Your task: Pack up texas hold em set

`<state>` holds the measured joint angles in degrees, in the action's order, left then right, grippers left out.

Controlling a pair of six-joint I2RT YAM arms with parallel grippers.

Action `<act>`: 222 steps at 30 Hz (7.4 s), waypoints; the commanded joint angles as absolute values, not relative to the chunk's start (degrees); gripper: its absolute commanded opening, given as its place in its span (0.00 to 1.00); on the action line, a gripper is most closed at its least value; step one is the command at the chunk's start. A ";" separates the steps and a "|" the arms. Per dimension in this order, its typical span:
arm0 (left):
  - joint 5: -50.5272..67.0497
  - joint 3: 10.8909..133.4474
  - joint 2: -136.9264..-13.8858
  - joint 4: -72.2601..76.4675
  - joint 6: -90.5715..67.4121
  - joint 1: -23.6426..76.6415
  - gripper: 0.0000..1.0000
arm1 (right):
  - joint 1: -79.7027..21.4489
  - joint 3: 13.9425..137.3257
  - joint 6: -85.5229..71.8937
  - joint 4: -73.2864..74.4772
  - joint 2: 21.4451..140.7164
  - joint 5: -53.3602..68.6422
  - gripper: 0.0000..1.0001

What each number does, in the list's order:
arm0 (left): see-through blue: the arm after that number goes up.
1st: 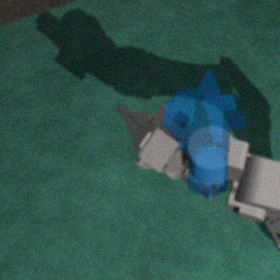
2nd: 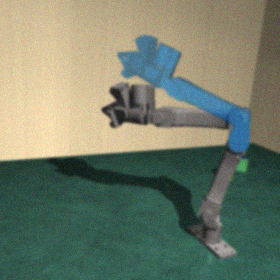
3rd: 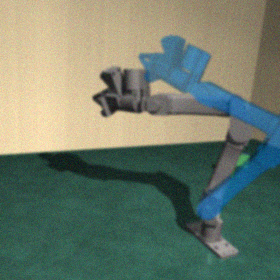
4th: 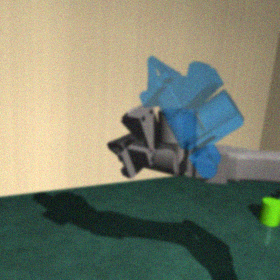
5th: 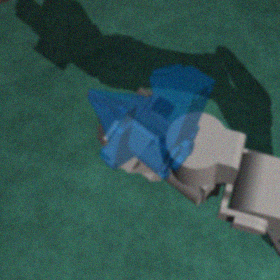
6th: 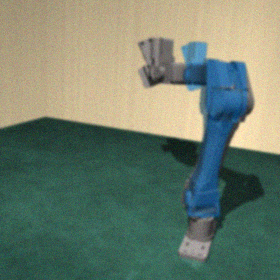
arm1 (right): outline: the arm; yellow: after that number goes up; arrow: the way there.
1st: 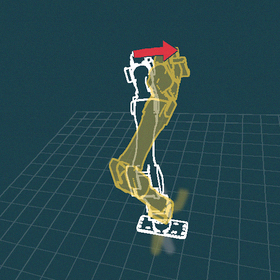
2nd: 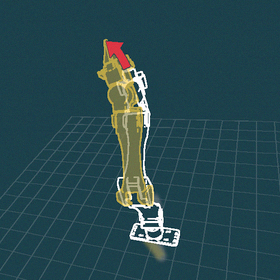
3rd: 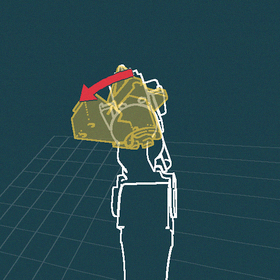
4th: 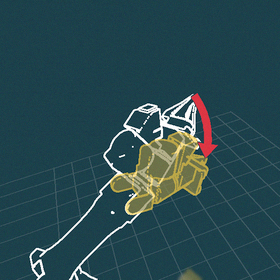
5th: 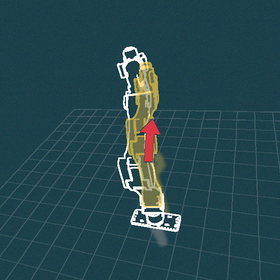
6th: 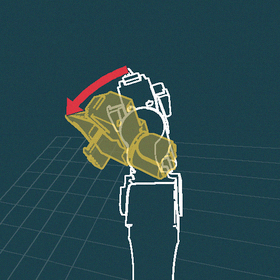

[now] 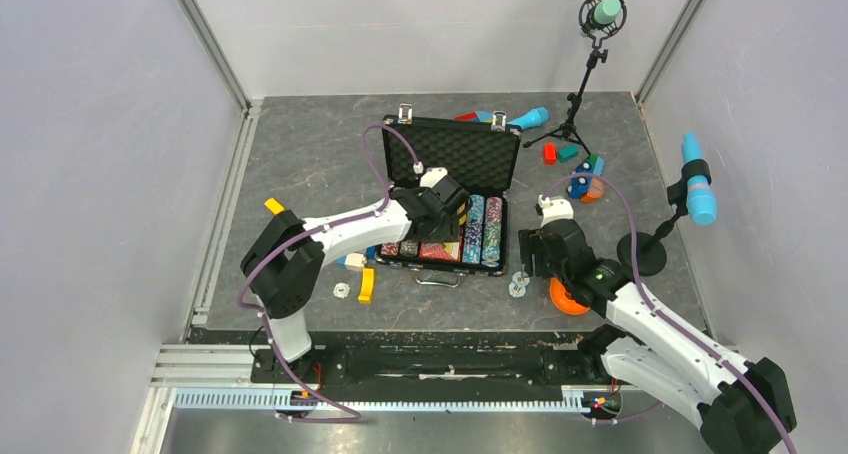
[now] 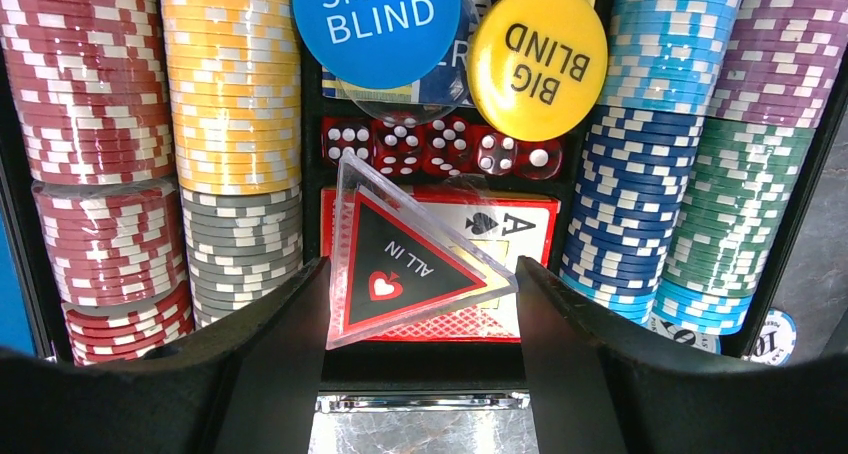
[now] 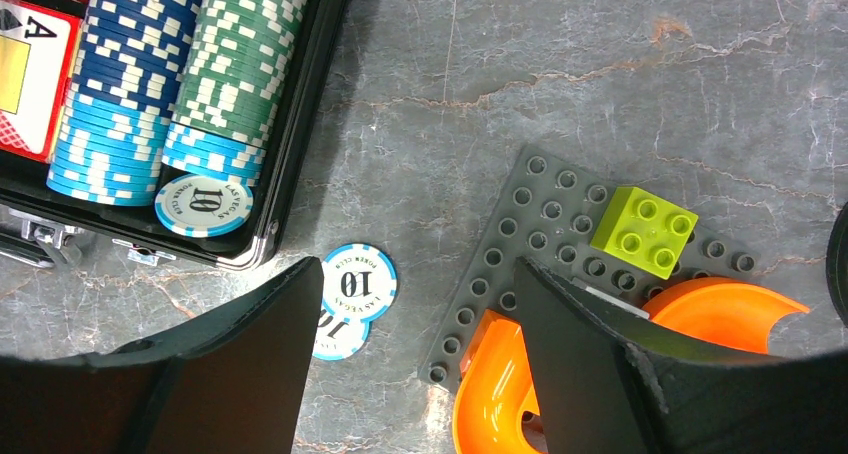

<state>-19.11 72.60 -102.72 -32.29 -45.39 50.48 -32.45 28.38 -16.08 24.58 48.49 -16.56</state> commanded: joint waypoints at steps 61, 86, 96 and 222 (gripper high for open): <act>-20.30 60.46 -67.17 -40.62 -44.85 48.91 0.94 | -32.50 24.38 -19.30 20.80 52.38 -9.00 0.77; -19.83 49.58 -50.17 -47.78 -46.89 44.74 0.97 | -32.61 27.07 -19.97 21.45 60.04 -11.27 0.74; -18.42 48.54 -49.92 -45.90 -47.11 44.65 0.97 | -34.14 28.07 -21.70 20.71 61.34 -11.38 0.72; 11.23 43.70 -66.36 -2.89 -61.08 52.25 0.20 | -52.73 33.93 -6.47 0.58 49.12 8.63 0.40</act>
<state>10.70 42.72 -66.39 -5.06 -60.12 51.83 -52.40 32.88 -6.37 3.81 49.01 9.17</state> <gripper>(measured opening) 0.234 0.425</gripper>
